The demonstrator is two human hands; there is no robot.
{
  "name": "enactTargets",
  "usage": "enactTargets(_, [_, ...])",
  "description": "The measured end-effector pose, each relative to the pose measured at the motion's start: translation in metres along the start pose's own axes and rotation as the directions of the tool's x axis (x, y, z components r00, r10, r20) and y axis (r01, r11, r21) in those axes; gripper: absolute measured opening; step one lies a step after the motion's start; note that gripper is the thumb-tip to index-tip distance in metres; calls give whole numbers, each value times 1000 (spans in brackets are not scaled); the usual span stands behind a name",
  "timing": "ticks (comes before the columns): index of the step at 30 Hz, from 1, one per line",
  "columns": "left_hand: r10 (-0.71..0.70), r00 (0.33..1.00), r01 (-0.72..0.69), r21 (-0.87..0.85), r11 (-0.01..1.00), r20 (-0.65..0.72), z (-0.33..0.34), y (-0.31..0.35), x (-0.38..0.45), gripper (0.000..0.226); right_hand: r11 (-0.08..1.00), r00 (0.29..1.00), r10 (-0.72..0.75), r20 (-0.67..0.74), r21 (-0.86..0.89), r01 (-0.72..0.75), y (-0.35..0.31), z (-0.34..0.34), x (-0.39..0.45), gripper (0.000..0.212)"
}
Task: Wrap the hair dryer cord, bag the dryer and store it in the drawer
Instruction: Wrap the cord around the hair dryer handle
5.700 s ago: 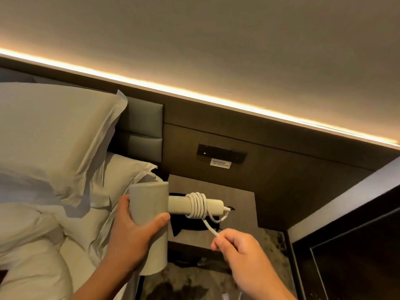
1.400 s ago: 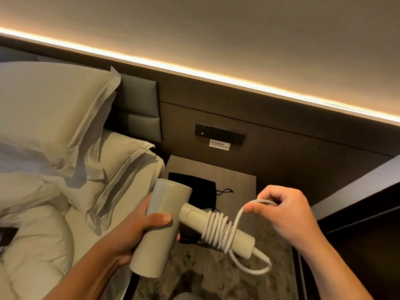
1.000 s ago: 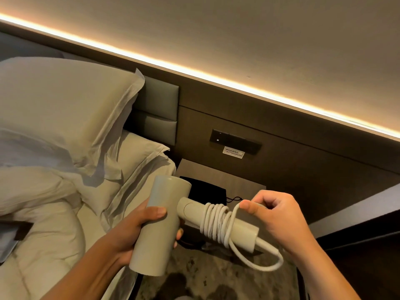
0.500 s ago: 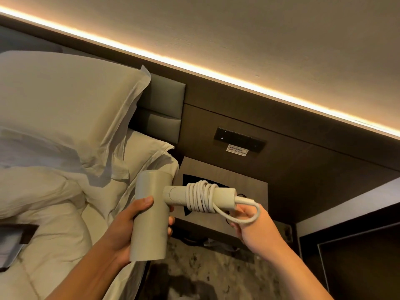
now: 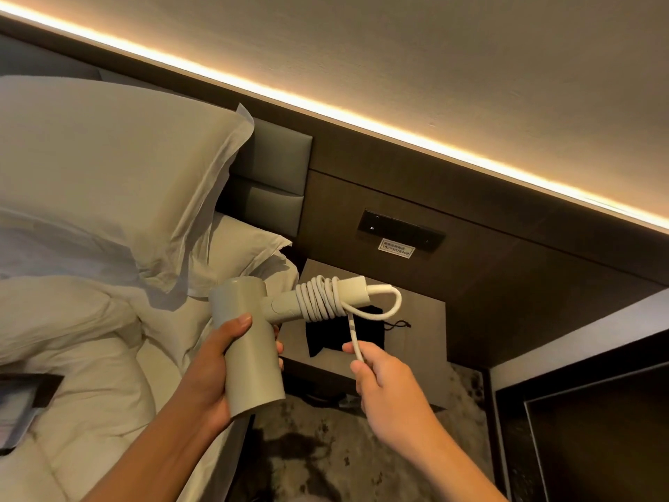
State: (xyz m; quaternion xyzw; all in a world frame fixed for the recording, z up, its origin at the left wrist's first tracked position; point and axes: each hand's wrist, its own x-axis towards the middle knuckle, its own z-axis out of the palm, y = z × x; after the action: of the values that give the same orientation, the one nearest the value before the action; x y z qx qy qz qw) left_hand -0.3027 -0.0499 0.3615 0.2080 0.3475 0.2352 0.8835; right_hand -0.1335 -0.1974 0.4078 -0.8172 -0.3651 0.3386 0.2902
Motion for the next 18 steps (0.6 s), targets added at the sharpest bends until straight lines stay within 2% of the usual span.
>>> enactTargets(4, [154, 985, -149, 66, 987, -75, 5, 2, 3, 77, 994, 998, -46, -52, -101, 40, -7, 4, -6, 21])
enactTargets(8, [279, 954, -257, 180, 950, -109, 8, 0, 1, 70, 989, 992, -70, -109, -136, 55, -12, 2, -8, 13])
enactTargets(14, [432, 896, -341, 459, 820, -106, 9, -5, -2, 49, 984, 991, -63, -121, -173, 41, -9, -14, -8, 21])
enactTargets(18, [503, 861, -355, 608, 710, -83, 12, -5, -4, 61, 975, 980, -70, -185, -219, 29, -7, -23, -9, 27])
